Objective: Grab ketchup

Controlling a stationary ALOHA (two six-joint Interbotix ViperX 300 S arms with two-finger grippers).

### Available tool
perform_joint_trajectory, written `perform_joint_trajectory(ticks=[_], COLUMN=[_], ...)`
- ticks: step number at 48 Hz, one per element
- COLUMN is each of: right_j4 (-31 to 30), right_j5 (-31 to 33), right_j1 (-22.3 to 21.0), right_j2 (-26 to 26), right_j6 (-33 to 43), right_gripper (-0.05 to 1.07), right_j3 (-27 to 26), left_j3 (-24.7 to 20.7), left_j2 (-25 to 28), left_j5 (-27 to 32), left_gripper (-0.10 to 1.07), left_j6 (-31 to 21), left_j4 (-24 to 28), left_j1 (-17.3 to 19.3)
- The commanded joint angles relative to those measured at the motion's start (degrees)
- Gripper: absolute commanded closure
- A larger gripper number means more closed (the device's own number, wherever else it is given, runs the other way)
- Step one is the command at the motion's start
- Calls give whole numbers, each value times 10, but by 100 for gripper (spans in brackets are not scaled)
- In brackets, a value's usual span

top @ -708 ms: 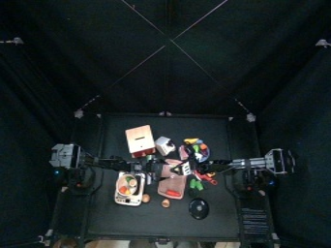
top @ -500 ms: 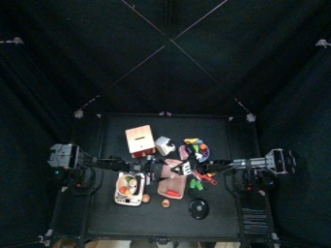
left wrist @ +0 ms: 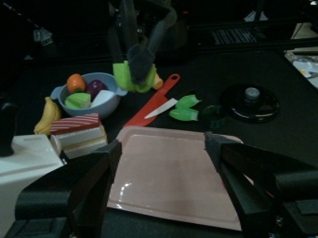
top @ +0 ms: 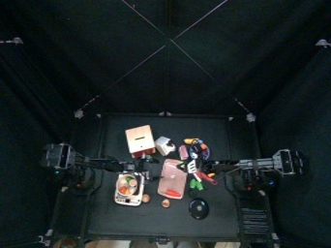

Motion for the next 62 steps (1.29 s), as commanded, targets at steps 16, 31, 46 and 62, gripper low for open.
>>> perform_joint_trajectory(ticks=[16,31,46,62], right_j4=[-12,-43,-65,-61], right_j5=[143,162,152,152], right_j1=[-68,-164,-192,-184], right_j2=[-48,-33,-5,-4], right_j6=[-4,-3,-5,-5], right_gripper=[51,50,37,29], right_j3=[56,78,83,94], left_j3=[4,8,11,17], left_j2=[-25,-22,-22,-22], left_j5=[18,23,23,23], left_gripper=[-5,-5,-5,-5], left_j6=[1,1,1,1], left_j4=[-10,-11,-11,-11], left_j1=[-12,-16,-17,-17])
